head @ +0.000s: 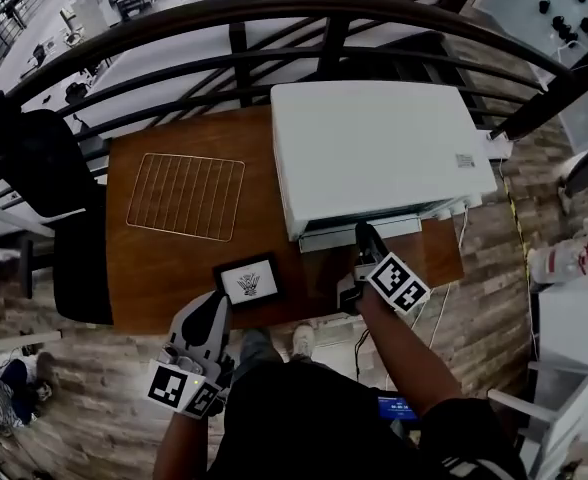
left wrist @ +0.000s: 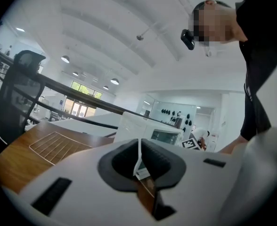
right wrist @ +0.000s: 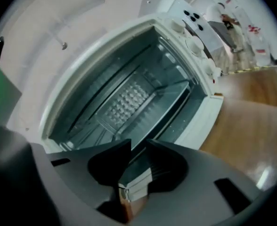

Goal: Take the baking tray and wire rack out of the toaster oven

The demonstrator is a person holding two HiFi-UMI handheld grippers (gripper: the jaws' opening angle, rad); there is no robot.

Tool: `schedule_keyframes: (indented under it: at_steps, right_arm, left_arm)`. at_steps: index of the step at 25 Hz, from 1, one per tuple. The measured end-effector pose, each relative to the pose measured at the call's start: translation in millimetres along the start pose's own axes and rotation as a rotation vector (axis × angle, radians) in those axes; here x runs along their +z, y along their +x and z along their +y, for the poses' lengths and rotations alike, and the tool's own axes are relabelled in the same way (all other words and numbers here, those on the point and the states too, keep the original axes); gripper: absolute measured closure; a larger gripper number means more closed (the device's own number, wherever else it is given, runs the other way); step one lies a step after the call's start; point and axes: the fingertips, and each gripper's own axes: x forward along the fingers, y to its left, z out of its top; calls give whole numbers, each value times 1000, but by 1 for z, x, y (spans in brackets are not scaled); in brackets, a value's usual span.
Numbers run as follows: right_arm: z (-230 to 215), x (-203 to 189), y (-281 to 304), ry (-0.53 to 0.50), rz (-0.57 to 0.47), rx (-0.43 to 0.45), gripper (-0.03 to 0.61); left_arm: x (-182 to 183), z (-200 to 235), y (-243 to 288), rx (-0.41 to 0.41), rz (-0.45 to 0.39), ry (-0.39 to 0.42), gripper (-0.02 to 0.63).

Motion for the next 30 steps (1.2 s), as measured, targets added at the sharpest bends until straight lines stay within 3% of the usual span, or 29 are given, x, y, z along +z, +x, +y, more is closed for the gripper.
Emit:
schedule_keyframes:
  at_steps: [3,6,11,17,20,30]
  right_arm:
    - [-4,0,18,79,-27,-8,453]
    - [-11,3,33,164,-78,-39,331]
    - [-25,14,53,300,-149,-114,321]
    - [-38,24,69,388,-189,-110,366]
    - [-43,23,73,394,-190,-101,484]
    - [-46,10,46,477,-154,-99,509]
  left_arm:
    - [-4,24,5,4,54,0,586]
    - [-10,46,15,8,106,-44,588]
    - [-15,56,37,-51,159,-81,588]
    - [-10,62,56,-99,193,-73,588]
    - [-12,66,57,-101,213,-66,588]
    - [-28,41,72,-133,251,-55,589]
